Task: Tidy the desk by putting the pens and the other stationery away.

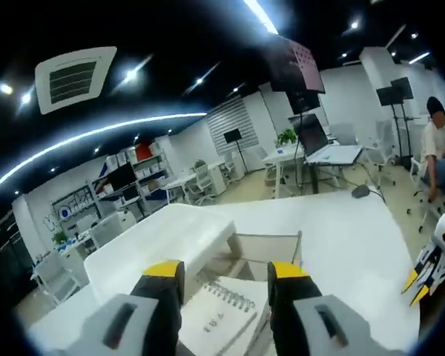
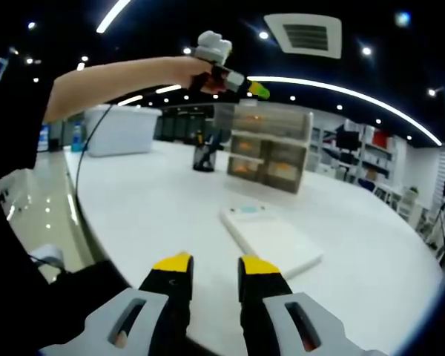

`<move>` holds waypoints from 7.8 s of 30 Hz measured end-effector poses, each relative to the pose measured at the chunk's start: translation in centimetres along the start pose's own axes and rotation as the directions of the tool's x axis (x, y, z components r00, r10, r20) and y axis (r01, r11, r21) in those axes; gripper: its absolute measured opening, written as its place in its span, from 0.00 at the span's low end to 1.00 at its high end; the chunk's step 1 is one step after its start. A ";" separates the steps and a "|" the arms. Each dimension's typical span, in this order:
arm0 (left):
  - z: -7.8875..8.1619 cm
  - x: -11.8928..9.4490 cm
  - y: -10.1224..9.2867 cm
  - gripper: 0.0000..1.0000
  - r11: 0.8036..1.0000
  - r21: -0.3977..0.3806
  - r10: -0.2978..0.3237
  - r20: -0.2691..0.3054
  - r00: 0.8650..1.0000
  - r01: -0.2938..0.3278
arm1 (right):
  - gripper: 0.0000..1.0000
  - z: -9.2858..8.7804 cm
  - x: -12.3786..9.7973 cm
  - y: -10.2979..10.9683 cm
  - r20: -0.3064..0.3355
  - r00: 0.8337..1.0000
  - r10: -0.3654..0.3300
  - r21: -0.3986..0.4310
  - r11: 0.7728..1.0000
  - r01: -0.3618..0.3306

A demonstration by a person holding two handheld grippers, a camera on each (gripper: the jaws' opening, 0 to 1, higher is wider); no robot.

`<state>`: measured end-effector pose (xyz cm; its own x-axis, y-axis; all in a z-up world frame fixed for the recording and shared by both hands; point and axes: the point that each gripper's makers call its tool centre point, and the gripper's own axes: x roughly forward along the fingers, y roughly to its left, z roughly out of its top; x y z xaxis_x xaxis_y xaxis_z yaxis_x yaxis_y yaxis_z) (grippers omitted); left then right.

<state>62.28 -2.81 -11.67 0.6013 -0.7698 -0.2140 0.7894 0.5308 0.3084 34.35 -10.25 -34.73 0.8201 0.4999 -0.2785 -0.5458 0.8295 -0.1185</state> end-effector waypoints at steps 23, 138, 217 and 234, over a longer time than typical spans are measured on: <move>-4.5 -11.2 -13.0 0.56 0.996 -0.025 -0.076 0.176 0.982 0.082 | 0.28 1.7 0.3 1.6 0.050 0.998 0.037 0.018 0.999 -0.038; -23.6 -29.7 -22.7 0.62 0.953 -0.287 0.121 0.069 0.990 -0.096 | 0.67 4.9 7.1 -2.0 -0.238 0.936 0.261 -0.122 0.948 -0.295; -22.3 -30.1 -24.5 0.62 0.962 -0.267 0.087 0.107 0.990 -0.055 | 0.61 -0.8 14.4 -4.4 -0.746 0.617 0.250 0.010 0.931 -0.366; -20.8 -27.6 -25.2 0.62 0.946 -0.323 0.052 0.134 0.990 -0.006 | 0.60 1.6 13.0 -3.4 -0.685 0.677 0.269 -0.033 0.917 -0.399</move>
<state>28.42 12.43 -32.83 0.6196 -0.7816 -0.0719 0.7834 0.6215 -0.0059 47.12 -6.16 -36.40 0.2903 0.3909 -0.8735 -0.8328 0.5528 -0.0294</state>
